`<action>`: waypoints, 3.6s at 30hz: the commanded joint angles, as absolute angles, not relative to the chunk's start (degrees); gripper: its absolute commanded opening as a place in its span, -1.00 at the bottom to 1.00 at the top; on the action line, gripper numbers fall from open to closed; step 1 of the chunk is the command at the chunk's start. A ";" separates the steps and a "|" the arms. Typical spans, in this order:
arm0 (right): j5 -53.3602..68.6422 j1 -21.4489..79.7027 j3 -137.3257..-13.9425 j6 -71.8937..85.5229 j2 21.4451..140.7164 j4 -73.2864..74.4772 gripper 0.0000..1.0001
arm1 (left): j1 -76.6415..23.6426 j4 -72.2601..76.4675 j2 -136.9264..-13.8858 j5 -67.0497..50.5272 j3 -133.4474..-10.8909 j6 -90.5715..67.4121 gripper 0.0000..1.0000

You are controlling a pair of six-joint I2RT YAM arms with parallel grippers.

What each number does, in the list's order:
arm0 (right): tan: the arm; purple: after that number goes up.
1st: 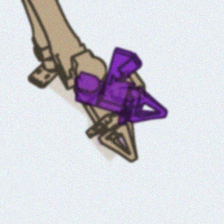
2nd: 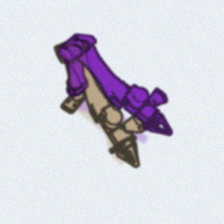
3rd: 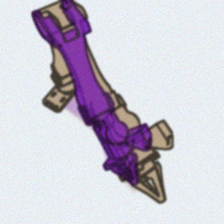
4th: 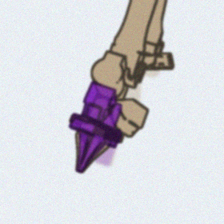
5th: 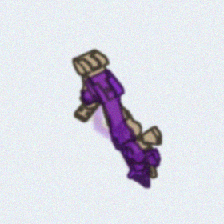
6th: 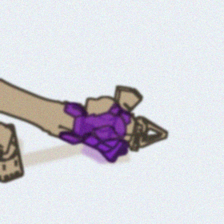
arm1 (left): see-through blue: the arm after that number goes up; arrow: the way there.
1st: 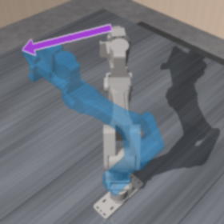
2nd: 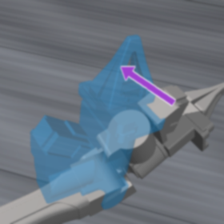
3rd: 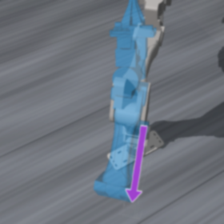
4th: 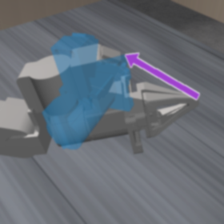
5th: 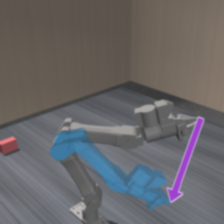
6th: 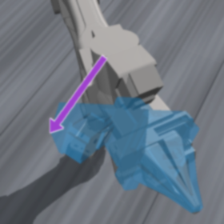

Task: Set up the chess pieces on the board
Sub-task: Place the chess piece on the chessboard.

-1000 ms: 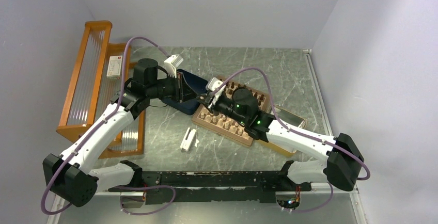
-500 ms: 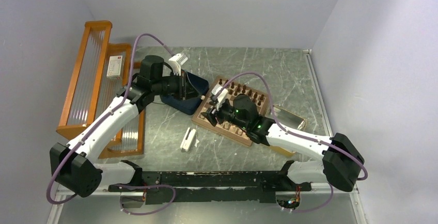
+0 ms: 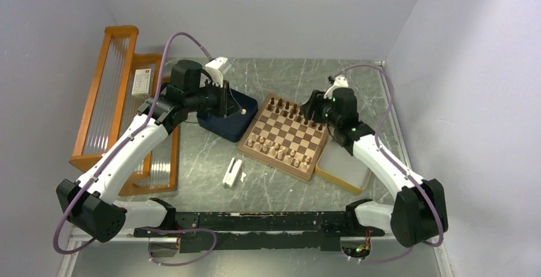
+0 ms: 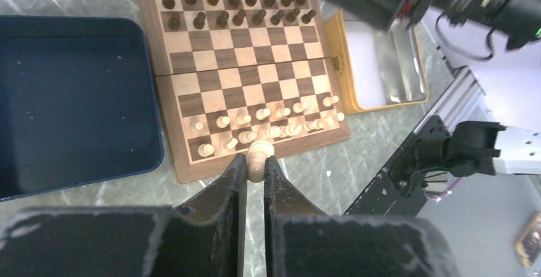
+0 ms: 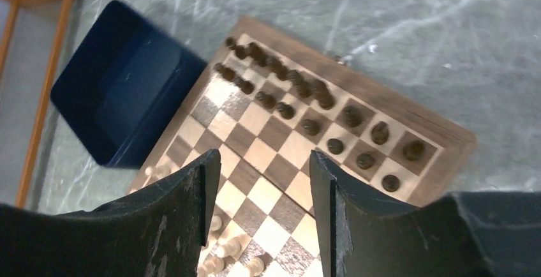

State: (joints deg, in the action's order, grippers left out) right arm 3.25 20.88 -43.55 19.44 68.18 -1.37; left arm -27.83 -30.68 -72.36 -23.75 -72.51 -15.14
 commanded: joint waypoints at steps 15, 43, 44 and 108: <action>-14.23 5.81 -54.29 40.22 72.60 24.49 0.24 | -49.14 -36.79 -86.72 -2.11 -85.98 -12.91 -0.90; -21.25 0.18 -44.79 47.51 65.42 27.51 0.24 | -62.93 -35.21 -116.56 3.71 -102.69 -12.87 -0.90; -21.32 0.18 -44.74 47.35 65.29 27.58 0.24 | -62.93 -35.24 -117.03 3.88 -102.74 -12.77 -0.90; -19.78 -1.79 -41.14 45.06 61.71 24.54 0.24 | -64.24 -38.88 -125.18 4.77 -102.57 -13.14 -0.60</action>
